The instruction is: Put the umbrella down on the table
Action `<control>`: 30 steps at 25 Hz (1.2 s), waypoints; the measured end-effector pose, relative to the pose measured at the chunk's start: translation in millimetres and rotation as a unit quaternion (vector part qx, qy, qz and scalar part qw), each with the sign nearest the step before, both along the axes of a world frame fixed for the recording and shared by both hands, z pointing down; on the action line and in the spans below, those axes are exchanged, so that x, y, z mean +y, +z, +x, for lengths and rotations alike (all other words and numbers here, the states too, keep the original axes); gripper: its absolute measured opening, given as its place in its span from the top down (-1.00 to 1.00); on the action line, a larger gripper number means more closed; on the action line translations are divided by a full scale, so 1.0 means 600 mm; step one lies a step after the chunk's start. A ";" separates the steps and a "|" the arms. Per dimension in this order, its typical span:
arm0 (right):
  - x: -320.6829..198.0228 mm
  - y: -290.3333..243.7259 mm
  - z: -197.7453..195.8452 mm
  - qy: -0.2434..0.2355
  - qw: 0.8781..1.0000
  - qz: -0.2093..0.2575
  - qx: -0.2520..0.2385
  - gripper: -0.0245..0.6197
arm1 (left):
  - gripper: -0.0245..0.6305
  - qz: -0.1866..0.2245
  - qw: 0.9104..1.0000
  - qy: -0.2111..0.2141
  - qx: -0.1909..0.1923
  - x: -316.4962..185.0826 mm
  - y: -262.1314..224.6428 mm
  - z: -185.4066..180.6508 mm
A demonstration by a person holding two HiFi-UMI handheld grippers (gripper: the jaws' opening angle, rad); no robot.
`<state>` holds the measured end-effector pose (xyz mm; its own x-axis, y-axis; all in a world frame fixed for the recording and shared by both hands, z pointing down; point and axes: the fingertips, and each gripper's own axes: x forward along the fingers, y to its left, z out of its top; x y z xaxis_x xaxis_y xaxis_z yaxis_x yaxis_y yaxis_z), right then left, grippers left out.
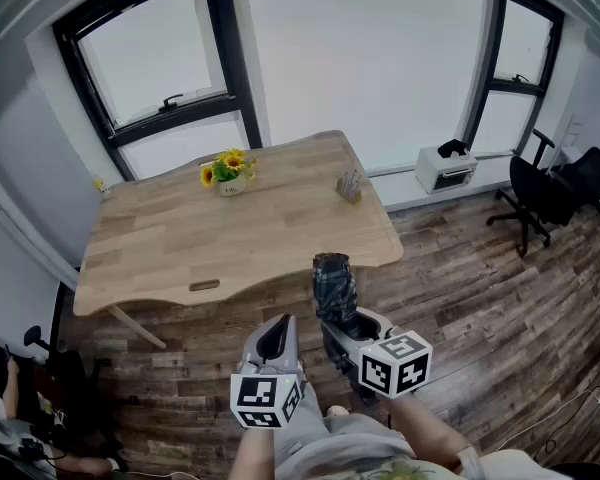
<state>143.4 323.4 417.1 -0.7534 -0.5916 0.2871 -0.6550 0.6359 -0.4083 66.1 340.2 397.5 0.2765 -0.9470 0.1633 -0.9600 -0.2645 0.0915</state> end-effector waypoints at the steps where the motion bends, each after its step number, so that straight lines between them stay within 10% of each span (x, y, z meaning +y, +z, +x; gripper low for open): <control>1: -0.002 0.000 0.000 -0.001 1.000 -0.001 0.000 0.34 | 0.92 -0.001 1.000 0.000 0.000 -0.002 0.000 0.000; 30: -0.214 -0.002 -0.092 0.009 1.000 -0.007 -0.011 0.32 | 0.92 -0.022 1.000 0.003 0.008 -0.202 0.025 -0.094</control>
